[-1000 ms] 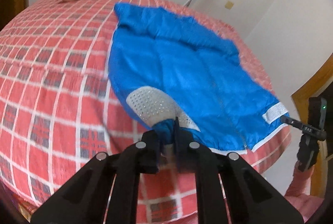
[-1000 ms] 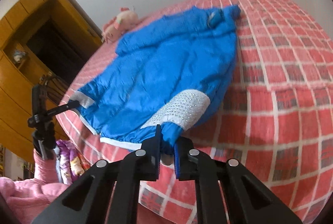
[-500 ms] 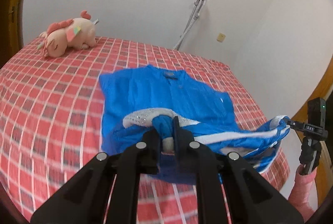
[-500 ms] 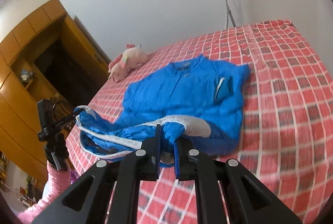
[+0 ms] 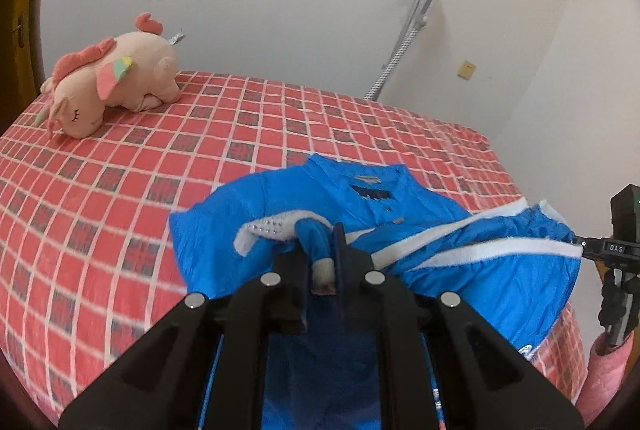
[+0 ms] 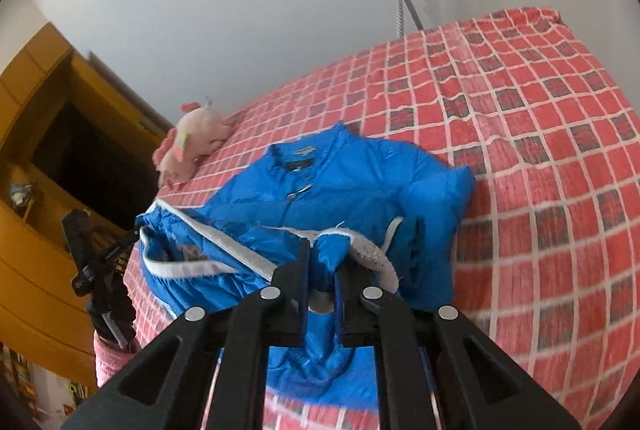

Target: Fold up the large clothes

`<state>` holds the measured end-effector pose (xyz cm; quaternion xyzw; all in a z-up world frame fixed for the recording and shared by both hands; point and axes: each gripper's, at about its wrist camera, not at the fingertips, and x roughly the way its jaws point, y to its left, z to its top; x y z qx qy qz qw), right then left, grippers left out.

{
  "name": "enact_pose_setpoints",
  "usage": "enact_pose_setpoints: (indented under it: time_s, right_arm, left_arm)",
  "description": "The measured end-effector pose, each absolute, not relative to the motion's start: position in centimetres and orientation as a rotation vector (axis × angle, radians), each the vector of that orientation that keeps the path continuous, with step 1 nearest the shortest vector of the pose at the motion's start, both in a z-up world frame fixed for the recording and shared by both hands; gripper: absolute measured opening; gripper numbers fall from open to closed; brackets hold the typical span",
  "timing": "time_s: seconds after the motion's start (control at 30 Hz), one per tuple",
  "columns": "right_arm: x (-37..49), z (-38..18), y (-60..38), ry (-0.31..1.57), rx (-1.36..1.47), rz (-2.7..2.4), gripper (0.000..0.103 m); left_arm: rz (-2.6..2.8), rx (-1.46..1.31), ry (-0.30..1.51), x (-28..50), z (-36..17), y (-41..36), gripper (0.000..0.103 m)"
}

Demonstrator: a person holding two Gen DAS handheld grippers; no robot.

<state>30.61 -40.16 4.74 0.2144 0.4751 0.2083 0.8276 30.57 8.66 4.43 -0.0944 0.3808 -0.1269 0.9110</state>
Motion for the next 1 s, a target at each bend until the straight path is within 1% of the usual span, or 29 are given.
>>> enact_pose_setpoints:
  time_s: [0.27,0.43,0.57,0.6,0.67,0.7,0.73,0.77,0.8,0.83,0.87,1.0]
  right_arm:
    - [37.8,-1.0,-39.5,1.119,0.48,0.392,0.009]
    - [40.0,-3.8,-39.6,1.164,0.521,0.387,0.009]
    - [40.6,-4.8,-39.6,1.178,0.532,0.385,0.009]
    - [40.5,-4.8,-39.7,1.177,0.542,0.39,0.011]
    - [40.0,-4.1,-39.7,1.164,0.539,0.413,0.017]
    - [39.7,-3.7,-39.7,1.155,0.535,0.424,0.024]
    - [39.3,-3.1,-39.8,1.143,0.536,0.443,0.031]
    - [38.5,-2.3,-39.9,1.117,0.524,0.461,0.058]
    - [37.9,-1.5,-39.9,1.088,0.498,0.459,0.071]
    - [37.1,-0.7,-39.9,1.061,0.453,0.453,0.072]
    - [36.3,-0.2,-39.8,1.048,0.415,0.452,0.072]
    - [34.4,-0.6,-39.6,1.079,0.337,0.432,0.072]
  left_arm:
    - [-0.191,-0.182,0.889,37.8,-0.3,8.8,0.013]
    - [-0.19,-0.228,0.947,40.6,-3.1,9.7,0.013]
    - [-0.188,-0.234,0.978,41.7,-4.5,9.7,0.014]
    - [-0.187,-0.232,0.982,41.7,-4.5,9.6,0.015]
    - [-0.204,-0.237,0.991,41.5,-4.2,9.6,0.018]
    - [-0.214,-0.242,0.995,41.2,-3.9,9.7,0.019]
    - [-0.23,-0.254,1.0,40.8,-3.5,9.9,0.023]
    - [-0.247,-0.276,1.001,40.4,-3.0,10.3,0.03]
    - [-0.262,-0.296,0.996,39.9,-2.6,10.6,0.039]
    - [-0.284,-0.32,0.978,39.0,-1.8,11.2,0.067]
    - [-0.296,-0.33,0.944,38.0,-0.9,11.8,0.077]
    - [-0.238,-0.256,0.882,34.9,0.4,13.4,0.079]
